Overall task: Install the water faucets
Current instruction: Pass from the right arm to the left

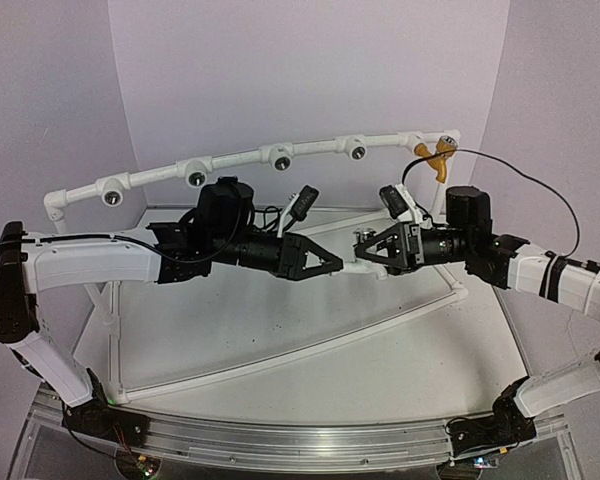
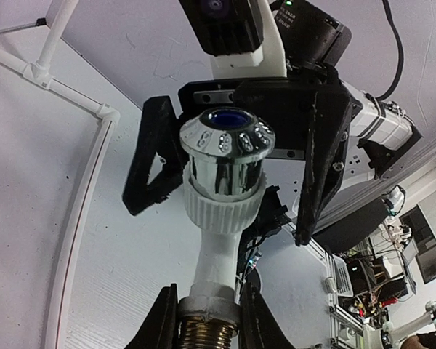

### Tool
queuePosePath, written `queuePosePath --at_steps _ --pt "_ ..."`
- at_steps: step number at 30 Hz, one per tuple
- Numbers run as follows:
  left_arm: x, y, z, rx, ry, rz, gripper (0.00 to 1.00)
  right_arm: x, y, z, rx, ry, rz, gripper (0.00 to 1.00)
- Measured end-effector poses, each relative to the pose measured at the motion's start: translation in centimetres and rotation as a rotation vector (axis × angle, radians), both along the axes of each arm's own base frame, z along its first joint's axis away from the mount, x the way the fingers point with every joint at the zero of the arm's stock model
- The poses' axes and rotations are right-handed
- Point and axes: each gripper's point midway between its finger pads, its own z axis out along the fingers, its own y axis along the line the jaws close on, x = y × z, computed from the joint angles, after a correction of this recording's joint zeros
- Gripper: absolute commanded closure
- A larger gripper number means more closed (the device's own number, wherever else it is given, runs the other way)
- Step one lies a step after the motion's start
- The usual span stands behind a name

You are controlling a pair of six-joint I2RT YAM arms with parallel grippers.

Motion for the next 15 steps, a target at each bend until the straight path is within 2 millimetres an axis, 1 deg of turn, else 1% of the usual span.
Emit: queuePosePath --at_steps 3,7,8,10,12,15 --pt "0.4 0.3 0.2 -0.001 -0.009 0.026 1.00 -1.0 0.1 0.3 0.024 -0.010 0.057 0.29" --pt "0.4 0.7 -0.1 0.003 -0.008 0.036 1.00 -1.8 0.3 0.3 0.047 -0.029 0.106 0.42" --pt "0.4 0.7 0.0 0.002 -0.009 0.035 1.00 -1.9 0.3 0.3 0.049 -0.029 0.109 0.42" --pt "0.4 0.7 0.2 -0.004 -0.013 0.034 1.00 -1.9 0.4 0.4 0.057 -0.033 0.120 0.37" --pt "0.4 0.7 0.2 -0.006 -0.014 0.035 1.00 -2.0 0.8 0.3 0.064 -0.037 0.134 0.36" --pt "0.4 0.7 0.2 -0.005 -0.013 0.037 1.00 -2.3 1.4 0.1 0.068 -0.037 0.157 0.44"
